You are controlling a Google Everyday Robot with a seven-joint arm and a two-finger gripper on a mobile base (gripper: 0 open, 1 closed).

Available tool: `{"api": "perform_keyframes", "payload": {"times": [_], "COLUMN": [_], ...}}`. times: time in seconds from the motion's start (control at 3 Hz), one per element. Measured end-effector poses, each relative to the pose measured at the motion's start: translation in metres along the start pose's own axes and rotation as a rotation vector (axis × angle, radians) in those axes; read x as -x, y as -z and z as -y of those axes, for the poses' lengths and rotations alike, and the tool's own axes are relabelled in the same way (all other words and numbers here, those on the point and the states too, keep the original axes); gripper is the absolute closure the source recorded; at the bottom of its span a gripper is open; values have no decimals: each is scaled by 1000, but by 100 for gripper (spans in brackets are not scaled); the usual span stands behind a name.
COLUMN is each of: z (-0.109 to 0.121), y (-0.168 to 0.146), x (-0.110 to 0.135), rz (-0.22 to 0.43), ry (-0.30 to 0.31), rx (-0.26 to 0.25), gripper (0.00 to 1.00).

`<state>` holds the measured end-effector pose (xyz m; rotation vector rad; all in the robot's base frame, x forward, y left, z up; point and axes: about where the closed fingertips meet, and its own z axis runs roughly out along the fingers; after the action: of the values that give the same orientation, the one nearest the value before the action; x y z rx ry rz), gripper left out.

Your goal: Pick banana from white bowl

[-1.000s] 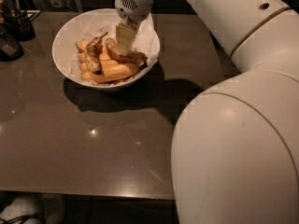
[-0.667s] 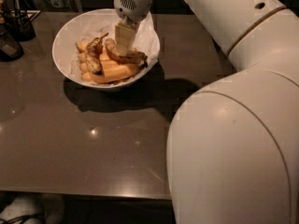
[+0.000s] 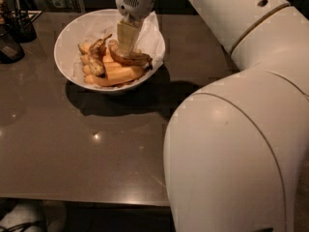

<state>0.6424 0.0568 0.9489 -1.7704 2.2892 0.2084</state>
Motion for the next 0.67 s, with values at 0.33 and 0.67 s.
{"api": "perform_keyframes", "payload": {"times": [0.33,0.67], "z": [2,-2], "y": [11,21], "x": [-2,-7], "rz": [12,18], "ry": [-11,-20], "rx": [-17,-15], "gripper": [53,48]}}
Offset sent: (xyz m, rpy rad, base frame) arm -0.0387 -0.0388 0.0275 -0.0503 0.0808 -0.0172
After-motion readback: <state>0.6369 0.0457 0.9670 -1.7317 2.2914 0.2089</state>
